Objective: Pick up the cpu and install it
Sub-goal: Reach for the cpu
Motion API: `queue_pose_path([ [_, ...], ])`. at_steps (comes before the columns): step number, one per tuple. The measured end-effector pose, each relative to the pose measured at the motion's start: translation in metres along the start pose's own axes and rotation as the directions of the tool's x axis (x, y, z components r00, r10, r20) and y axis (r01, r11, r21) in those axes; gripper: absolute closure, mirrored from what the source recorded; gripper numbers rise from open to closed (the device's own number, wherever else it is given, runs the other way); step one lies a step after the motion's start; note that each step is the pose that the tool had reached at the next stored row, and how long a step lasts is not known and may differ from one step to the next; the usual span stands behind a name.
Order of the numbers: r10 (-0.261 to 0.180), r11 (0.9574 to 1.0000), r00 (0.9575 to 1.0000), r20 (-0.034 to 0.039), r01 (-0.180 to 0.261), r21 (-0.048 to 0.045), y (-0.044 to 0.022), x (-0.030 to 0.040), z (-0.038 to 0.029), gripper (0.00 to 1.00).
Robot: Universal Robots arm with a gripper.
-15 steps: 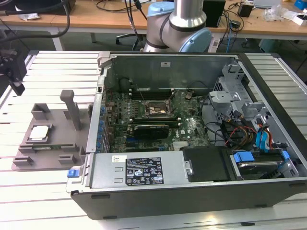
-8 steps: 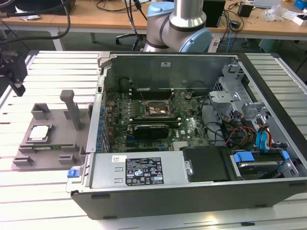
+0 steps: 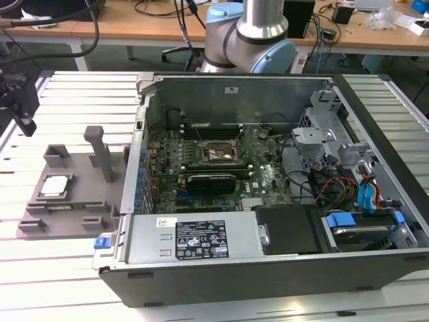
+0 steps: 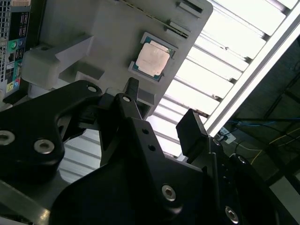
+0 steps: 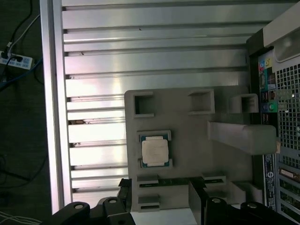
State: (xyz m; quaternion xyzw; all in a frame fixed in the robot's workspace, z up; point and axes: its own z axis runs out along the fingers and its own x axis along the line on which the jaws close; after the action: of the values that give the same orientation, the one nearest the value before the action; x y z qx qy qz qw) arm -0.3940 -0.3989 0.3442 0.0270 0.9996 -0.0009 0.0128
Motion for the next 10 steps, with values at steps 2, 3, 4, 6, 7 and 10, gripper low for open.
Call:
queue_pose_path([
  [2, 0.000, 1.0000, 1.0000, 0.0000, 0.000, 0.0001, 0.0000, 0.0000, 0.0006, 0.40],
  [3, 0.000, 1.0000, 1.0000, 0.0000, 0.000, 0.0000, 0.0000, 0.0000, 0.0009, 0.40],
  [4, 0.000, 1.0000, 1.0000, 0.0000, 0.000, 0.0001, 0.0000, 0.0000, 0.0012, 0.40],
  [6, 0.000, 1.0000, 1.0000, 0.0000, 0.000, 0.0000, 0.0000, 0.0001, 0.0022, 0.40],
  [7, 0.000, 1.0000, 1.0000, 0.0000, 0.000, 0.0000, 0.0000, 0.0001, 0.0025, 0.40],
  [10, 0.000, 1.0000, 1.0000, 0.0000, 0.000, 0.0000, 0.0000, 0.0001, 0.0037, 0.40],
])
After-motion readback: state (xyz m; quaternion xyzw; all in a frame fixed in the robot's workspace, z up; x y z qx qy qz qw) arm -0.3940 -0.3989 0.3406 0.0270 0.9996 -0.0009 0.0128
